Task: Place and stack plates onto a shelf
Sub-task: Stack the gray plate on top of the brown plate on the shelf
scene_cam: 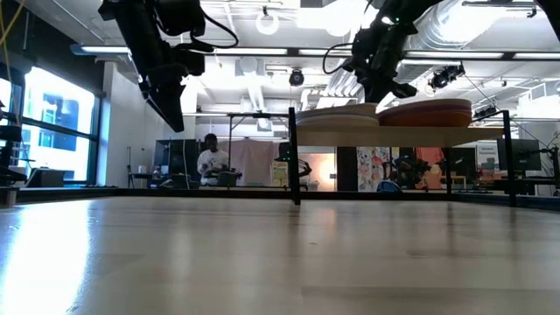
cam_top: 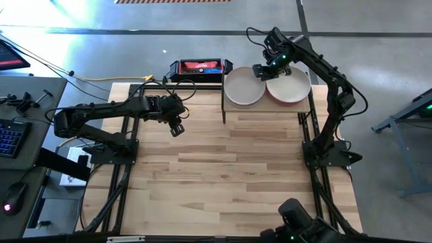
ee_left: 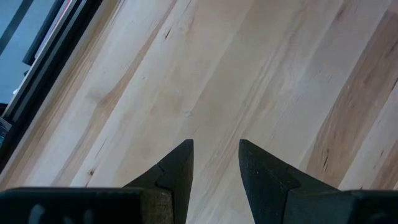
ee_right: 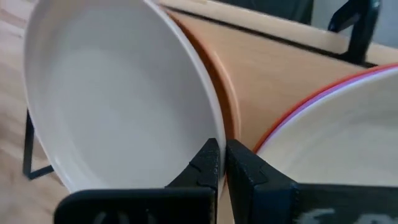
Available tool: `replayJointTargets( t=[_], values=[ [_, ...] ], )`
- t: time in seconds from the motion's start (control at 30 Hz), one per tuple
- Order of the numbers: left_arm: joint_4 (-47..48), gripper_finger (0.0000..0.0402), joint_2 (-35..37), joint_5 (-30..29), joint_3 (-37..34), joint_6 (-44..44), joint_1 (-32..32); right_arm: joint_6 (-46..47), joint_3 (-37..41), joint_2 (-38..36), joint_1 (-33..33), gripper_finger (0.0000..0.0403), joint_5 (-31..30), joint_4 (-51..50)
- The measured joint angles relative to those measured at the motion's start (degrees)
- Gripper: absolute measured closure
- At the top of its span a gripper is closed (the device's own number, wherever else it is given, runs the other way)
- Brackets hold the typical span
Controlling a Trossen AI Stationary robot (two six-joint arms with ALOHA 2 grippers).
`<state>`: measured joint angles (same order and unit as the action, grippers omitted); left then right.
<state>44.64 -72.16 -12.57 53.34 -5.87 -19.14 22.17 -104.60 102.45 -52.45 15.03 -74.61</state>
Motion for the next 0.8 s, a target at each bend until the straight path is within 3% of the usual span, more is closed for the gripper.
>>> replayJointTargets(
  t=[0.27,0.8],
  values=[
    [0.0,0.0284,0.0,0.0,0.0,0.0,0.0,-1.9,0.0,0.0,0.0,0.0402,-3.0,0.5],
    [-2.6,0.0284,0.0,0.0,0.0,-2.0,0.0,-4.7,0.0,0.0,0.0,0.0390,-0.2,-0.3]
  ],
)
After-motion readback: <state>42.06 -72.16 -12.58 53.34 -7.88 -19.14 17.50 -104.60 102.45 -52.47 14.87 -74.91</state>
